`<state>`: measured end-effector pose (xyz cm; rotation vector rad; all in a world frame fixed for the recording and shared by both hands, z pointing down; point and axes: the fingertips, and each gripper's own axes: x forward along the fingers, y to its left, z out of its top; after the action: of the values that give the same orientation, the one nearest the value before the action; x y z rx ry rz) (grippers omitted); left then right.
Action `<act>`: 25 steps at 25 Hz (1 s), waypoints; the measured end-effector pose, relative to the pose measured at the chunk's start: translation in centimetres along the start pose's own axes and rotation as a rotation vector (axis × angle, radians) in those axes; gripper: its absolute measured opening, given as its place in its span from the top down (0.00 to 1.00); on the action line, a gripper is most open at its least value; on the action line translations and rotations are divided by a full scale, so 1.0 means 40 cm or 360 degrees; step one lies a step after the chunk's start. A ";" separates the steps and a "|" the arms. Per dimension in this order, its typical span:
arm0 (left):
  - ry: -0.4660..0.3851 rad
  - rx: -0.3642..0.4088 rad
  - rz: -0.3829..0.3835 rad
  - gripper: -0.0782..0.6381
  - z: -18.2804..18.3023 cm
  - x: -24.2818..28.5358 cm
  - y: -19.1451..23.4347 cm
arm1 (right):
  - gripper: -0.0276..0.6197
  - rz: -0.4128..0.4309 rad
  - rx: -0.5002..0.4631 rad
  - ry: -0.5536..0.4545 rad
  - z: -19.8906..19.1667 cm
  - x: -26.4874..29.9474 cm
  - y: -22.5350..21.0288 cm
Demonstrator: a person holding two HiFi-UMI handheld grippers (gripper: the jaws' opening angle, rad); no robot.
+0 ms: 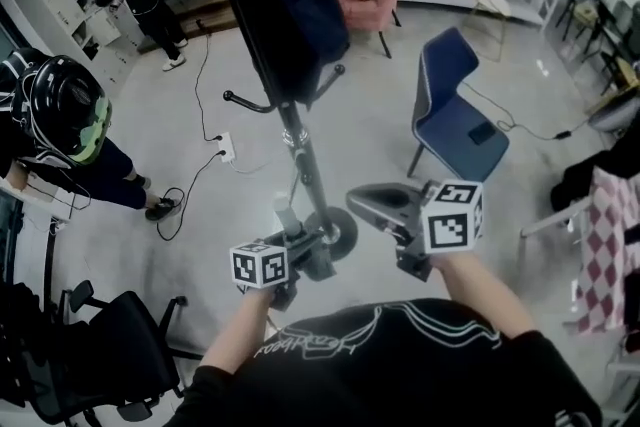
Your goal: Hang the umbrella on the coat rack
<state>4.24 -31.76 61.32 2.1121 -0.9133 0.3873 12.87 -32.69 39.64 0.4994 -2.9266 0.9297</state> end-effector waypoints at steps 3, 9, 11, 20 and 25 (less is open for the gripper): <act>0.0020 0.0069 0.0036 0.49 -0.001 0.006 0.022 | 0.94 -0.0026 0.0024 0.0006 -0.015 0.002 0.005; 0.0006 0.0136 0.0079 0.48 0.018 -0.026 0.057 | 0.94 -0.0063 0.0056 -0.0008 -0.040 0.016 0.025; 0.0007 0.0142 0.0085 0.48 0.010 -0.048 0.065 | 0.94 -0.0076 0.0067 -0.0021 -0.048 0.017 0.032; -0.0192 0.0164 -0.0050 0.48 0.043 -0.193 -0.023 | 0.94 -0.0142 0.0102 -0.0063 -0.095 0.021 0.087; -0.0357 0.0221 -0.0055 0.57 0.102 -0.323 -0.084 | 0.94 -0.0163 0.0099 -0.0093 -0.122 0.036 0.147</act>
<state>-2.43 -27.25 49.91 2.3298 -1.0003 0.2036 9.34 -25.80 40.54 0.6839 -2.8982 1.0122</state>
